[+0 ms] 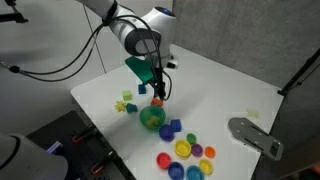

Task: Remove the yellow bear toy from the green bowl and put it on the table

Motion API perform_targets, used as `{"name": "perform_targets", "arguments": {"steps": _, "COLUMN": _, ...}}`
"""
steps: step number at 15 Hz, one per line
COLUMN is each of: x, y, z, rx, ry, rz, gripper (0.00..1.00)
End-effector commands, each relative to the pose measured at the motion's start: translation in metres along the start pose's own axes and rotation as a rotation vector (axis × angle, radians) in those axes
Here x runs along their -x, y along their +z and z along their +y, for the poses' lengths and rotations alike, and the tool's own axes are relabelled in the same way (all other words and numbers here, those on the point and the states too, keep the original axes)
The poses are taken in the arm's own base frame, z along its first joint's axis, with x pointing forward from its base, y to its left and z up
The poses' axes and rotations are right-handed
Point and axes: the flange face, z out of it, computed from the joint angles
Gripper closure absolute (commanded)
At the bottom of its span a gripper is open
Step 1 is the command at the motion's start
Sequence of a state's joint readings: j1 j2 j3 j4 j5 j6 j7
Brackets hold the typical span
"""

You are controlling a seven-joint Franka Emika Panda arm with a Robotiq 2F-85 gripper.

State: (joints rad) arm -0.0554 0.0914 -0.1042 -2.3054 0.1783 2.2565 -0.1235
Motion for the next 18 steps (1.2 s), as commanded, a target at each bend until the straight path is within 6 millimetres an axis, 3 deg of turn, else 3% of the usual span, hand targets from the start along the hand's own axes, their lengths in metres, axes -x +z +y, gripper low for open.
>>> {"name": "perform_targets", "arguments": {"steps": 1, "x": -0.016, "y": 0.039, "z": 0.007, "rx": 0.037, "ry": -0.02, "rz": 0.005, "gripper": 0.0}}
{"name": "perform_targets", "arguments": {"steps": 4, "x": -0.021, "y": 0.069, "z": 0.013, "rx": 0.07, "ry": -0.011, "rz": 0.001, "gripper": 0.0}}
{"name": "perform_targets", "arguments": {"steps": 10, "x": -0.018, "y": 0.078, "z": 0.013, "rx": 0.067, "ry": -0.013, "rz": -0.017, "gripper": 0.0}}
{"name": "perform_targets", "arguments": {"steps": 18, "x": -0.039, "y": 0.145, "z": 0.033, "rx": 0.06, "ry": 0.009, "rz": -0.013, "gripper": 0.0}}
